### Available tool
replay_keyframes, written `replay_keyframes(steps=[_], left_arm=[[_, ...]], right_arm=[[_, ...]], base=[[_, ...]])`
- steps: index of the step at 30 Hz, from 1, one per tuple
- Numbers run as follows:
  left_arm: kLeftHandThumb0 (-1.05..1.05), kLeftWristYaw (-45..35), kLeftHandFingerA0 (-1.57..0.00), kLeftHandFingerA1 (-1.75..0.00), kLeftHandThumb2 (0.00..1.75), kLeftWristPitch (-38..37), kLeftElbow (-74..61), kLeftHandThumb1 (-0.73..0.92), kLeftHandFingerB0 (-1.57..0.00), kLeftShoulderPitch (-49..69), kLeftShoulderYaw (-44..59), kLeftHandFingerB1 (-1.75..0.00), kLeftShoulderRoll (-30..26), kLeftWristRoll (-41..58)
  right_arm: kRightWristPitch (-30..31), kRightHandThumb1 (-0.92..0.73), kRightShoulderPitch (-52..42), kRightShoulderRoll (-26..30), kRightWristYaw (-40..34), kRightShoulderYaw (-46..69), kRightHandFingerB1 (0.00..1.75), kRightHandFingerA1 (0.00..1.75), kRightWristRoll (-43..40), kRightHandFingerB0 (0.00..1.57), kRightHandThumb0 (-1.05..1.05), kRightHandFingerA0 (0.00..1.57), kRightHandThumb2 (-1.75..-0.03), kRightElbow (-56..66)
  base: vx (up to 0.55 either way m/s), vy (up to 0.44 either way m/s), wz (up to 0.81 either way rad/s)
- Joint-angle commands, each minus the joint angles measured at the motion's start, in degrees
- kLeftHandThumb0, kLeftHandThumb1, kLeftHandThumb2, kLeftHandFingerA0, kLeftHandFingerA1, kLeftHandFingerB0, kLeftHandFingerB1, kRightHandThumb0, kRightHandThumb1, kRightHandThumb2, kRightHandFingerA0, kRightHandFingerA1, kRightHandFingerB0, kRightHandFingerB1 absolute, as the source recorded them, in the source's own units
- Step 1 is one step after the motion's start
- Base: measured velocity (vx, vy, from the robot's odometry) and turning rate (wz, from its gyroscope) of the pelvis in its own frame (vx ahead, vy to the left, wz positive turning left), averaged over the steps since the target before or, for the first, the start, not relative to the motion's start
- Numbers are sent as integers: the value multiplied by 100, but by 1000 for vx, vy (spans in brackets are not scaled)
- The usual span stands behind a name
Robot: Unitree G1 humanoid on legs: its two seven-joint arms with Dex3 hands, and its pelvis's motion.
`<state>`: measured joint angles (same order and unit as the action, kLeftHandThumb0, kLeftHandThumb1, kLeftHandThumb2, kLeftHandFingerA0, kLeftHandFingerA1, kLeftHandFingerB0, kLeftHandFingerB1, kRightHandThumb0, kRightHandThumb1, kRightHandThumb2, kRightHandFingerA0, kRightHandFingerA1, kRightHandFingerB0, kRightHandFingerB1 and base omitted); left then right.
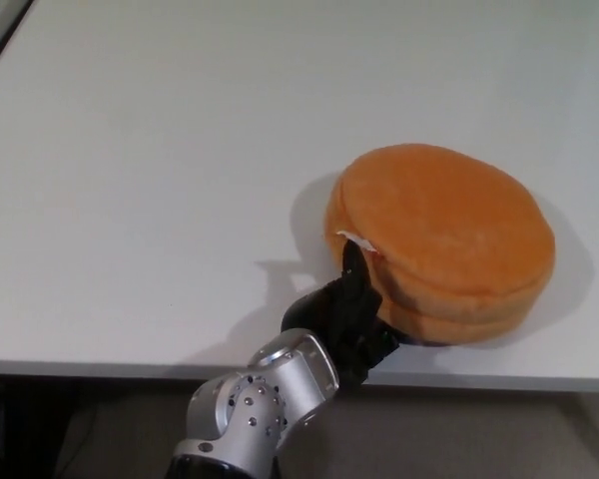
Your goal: A soft plate is kept in the center of the table close to the robot and the robot uses its left hand to pick up the plate, turns it upside down and places it back on the table
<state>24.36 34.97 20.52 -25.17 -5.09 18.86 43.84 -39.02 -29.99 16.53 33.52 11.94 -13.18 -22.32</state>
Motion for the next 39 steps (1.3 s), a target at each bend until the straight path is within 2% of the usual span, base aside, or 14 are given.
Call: replay_keyframes(steps=[1,2,14,15,16,19,20,24,25,26,29,30,37,39], left_arm=[[-105,215,0,0,68,620,-125,92,0,-257,90,0,412,-152],[-105,223,0,0,70,655,-152,92,0,-301,126,0,401,-141],[-105,245,0,0,71,1505,-907,92,0,-451,552,0,35,-44],[-105,214,0,0,71,1589,-1186,92,0,-237,601,0,-12,17],[-105,162,0,0,72,1652,-1343,92,0,-123,590,0,-66,12],[-105,124,0,0,72,1841,-1713,92,0,99,578,0,-131,-52],[-101,63,0,-18,110,1919,-1904,80,0,211,511,0,-223,-94],[-104,-49,0,0,94,2193,-2489,82,0,505,393,0,-480,-131],[-100,-217,0,-18,107,2307,-2851,78,0,675,290,0,-694,-96],[-99,-275,0,-18,106,2380,-3044,77,0,759,252,0,-792,-74],[-99,-364,0,-18,106,2509,-3341,77,0,893,220,0,-928,-50],[-103,-501,0,0,74,2508,-3615,92,0,1036,92,0,-1122,-91],[-103,-583,0,0,70,2197,-5035,92,0,1927,-645,0,-1706,-565],[-105,-684,0,-22,124,1757,-5435,86,0,2174,-1224,-1,-2194,-1180]], right_arm=[[150,-65,-12,120,-46,31,48,58,16,23,-72,44,-101,50],[151,-81,-6,121,-63,34,33,45,32,30,-71,51,-65,47],[227,-80,-23,65,23,28,32,45,-104,31,-70,51,-65,26],[141,-66,-12,72,21,28,48,57,-64,23,-72,44,-101,-10],[163,-81,-29,80,3,23,33,45,-40,30,-71,49,-65,30],[178,-80,-41,67,-7,29,33,46,-57,31,-71,50,-65,45],[163,-81,-51,66,-8,34,32,46,-57,30,-71,49,-65,46],[252,-80,-67,60,34,20,33,46,-126,30,-71,49,-65,75],[215,-65,-72,56,13,26,48,58,-103,24,-71,44,-100,67],[209,-80,-76,52,15,31,33,46,-115,31,-68,50,-65,66],[290,-79,-74,50,46,28,33,46,-181,31,-69,50,-64,83],[255,-80,-82,55,12,20,33,46,-114,30,-71,49,-64,66],[213,-80,-105,25,-24,11,33,46,-83,29,-71,51,-65,57],[155,-80,-81,34,-28,15,33,46,-53,30,-72,51,-65,0]], base=[[0,0,0],[0,0,0],[0,0,0],[0,0,0],[0,0,0],[0,0,0],[0,0,0],[0,0,0],[0,0,0],[0,0,0],[0,0,0],[0,0,0],[0,0,0],[0,0,0]])
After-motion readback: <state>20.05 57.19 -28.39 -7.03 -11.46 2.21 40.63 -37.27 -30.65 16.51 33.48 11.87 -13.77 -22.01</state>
